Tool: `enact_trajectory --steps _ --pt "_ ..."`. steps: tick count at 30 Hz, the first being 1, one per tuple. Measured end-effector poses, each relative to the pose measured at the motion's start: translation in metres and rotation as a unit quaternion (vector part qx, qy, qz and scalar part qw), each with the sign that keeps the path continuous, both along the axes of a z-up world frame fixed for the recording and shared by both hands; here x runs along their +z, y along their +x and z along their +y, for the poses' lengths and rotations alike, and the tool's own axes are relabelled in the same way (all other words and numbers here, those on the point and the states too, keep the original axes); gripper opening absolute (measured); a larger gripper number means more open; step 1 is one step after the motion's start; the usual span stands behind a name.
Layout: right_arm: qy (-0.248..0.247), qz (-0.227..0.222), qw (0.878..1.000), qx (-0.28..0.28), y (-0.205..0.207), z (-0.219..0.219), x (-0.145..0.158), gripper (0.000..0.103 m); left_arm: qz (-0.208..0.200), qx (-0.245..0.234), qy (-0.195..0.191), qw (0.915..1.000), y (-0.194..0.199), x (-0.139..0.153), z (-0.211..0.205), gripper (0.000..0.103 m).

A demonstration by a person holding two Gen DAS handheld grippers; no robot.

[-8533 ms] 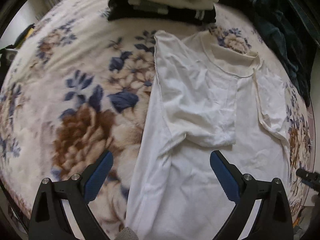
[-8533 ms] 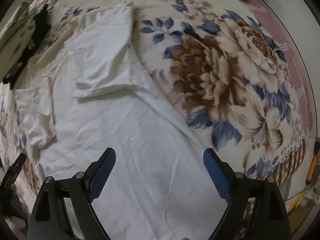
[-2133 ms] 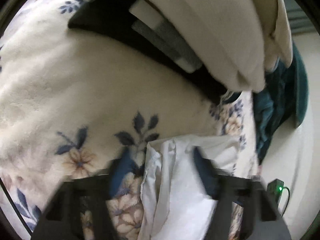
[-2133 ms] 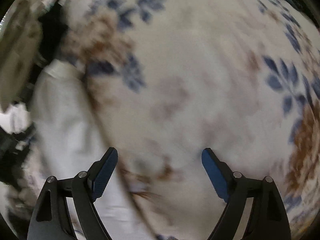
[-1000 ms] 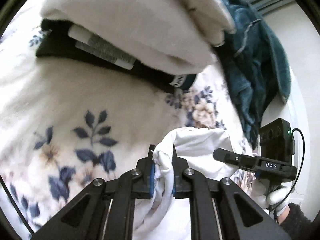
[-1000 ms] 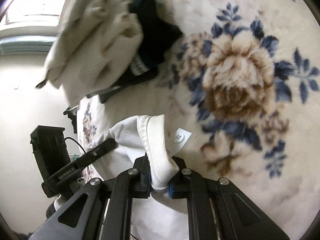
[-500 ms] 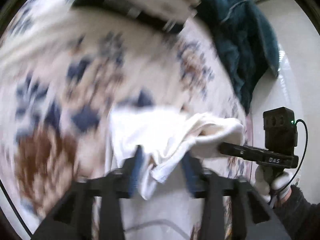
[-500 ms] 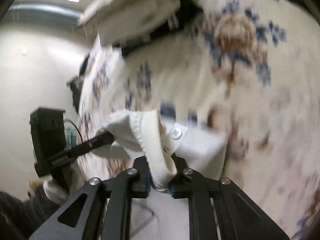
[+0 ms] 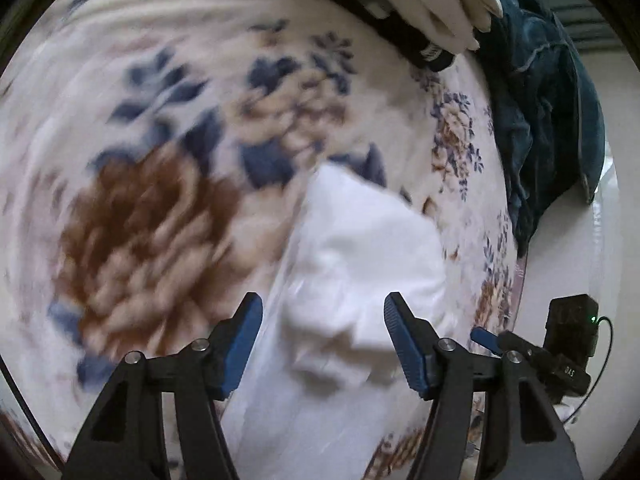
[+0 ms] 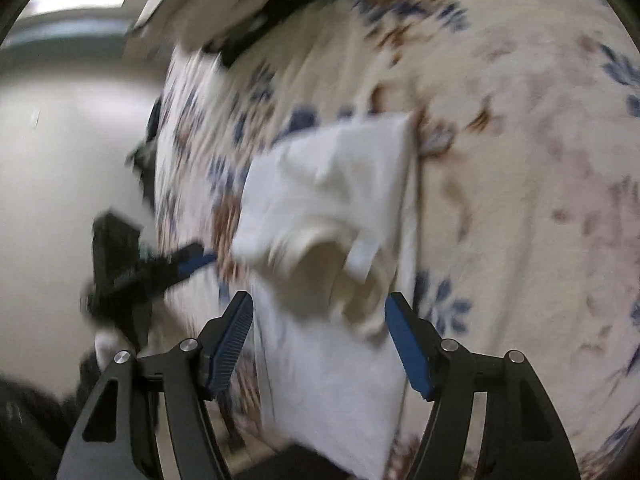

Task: Fold small clothes

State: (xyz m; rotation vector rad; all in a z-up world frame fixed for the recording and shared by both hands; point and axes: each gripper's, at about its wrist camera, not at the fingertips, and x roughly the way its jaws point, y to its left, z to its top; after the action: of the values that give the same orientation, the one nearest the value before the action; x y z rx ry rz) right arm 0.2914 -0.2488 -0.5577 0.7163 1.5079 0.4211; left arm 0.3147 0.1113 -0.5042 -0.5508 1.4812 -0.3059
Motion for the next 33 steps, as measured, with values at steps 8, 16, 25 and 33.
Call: enact_trajectory --steps 8,16,25,33 --pt "-0.062 0.019 0.995 -0.072 0.022 0.022 -0.026 0.052 0.021 -0.093 0.122 0.9880 0.002 -0.043 -0.045 0.061" --pt "-0.086 0.132 0.987 -0.028 -0.048 0.028 -0.061 0.037 0.081 -0.078 0.126 0.9857 -0.037 -0.054 -0.014 0.061" --pt "0.139 0.154 0.932 -0.297 -0.058 -0.028 -0.072 0.038 0.120 0.104 -0.067 0.9850 -0.034 -0.041 0.010 0.061" --pt "0.080 0.154 0.941 -0.290 -0.053 0.014 -0.079 0.004 0.131 0.101 -0.055 0.9846 -0.033 -0.058 0.007 0.061"
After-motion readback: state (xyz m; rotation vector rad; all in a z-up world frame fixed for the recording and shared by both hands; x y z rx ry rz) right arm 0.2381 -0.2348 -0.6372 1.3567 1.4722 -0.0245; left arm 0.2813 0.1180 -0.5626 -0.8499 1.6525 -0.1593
